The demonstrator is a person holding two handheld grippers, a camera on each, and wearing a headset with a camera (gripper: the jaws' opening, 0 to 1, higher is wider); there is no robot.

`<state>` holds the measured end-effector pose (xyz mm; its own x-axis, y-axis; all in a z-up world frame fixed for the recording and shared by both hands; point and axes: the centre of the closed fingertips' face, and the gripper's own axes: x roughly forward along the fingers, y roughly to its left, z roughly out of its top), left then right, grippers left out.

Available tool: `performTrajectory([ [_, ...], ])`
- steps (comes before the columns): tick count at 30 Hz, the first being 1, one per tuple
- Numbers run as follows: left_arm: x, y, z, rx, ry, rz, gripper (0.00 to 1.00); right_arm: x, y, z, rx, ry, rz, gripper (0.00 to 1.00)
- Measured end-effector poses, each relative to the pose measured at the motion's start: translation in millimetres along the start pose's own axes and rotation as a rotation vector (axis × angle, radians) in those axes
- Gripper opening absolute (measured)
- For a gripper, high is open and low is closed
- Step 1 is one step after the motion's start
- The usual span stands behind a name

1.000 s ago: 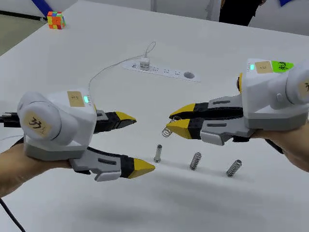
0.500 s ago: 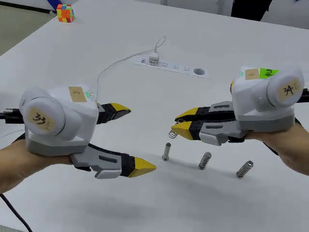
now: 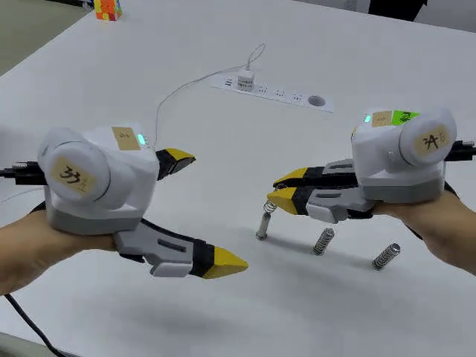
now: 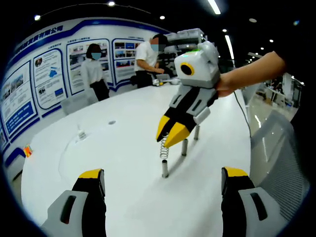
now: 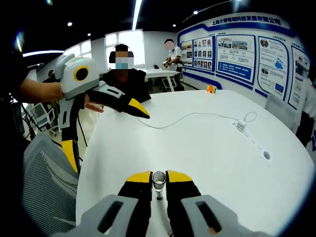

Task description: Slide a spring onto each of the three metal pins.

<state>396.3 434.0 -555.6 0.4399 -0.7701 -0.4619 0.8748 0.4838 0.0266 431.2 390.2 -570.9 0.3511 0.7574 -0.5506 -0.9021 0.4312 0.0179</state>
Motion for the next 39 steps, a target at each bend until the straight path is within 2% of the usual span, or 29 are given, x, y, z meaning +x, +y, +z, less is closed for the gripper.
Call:
performTrajectory([
  [3, 1.4, 1.2, -3.6, 0.006, 0.016, -0.001, 1.0, 2.0, -0.2, -4.3, 0.003, 0.014, 0.003, 0.11],
  [15, 4.8, -0.8, -8.0, -0.001, 0.031, -0.013, 1.0, 11.0, 2.8, -13.4, 0.015, 0.038, 0.015, 0.11],
  [27, 6.6, -5.0, -15.3, -0.003, 0.057, -0.025, 1.0, 25.4, 1.1, -32.7, -0.037, 0.107, 0.003, 0.11],
  [39, 4.7, -3.5, -18.8, -0.013, 0.065, -0.02, 0.99, 33.0, -1.4, -42.3, -0.04, 0.141, -0.006, 0.11],
])
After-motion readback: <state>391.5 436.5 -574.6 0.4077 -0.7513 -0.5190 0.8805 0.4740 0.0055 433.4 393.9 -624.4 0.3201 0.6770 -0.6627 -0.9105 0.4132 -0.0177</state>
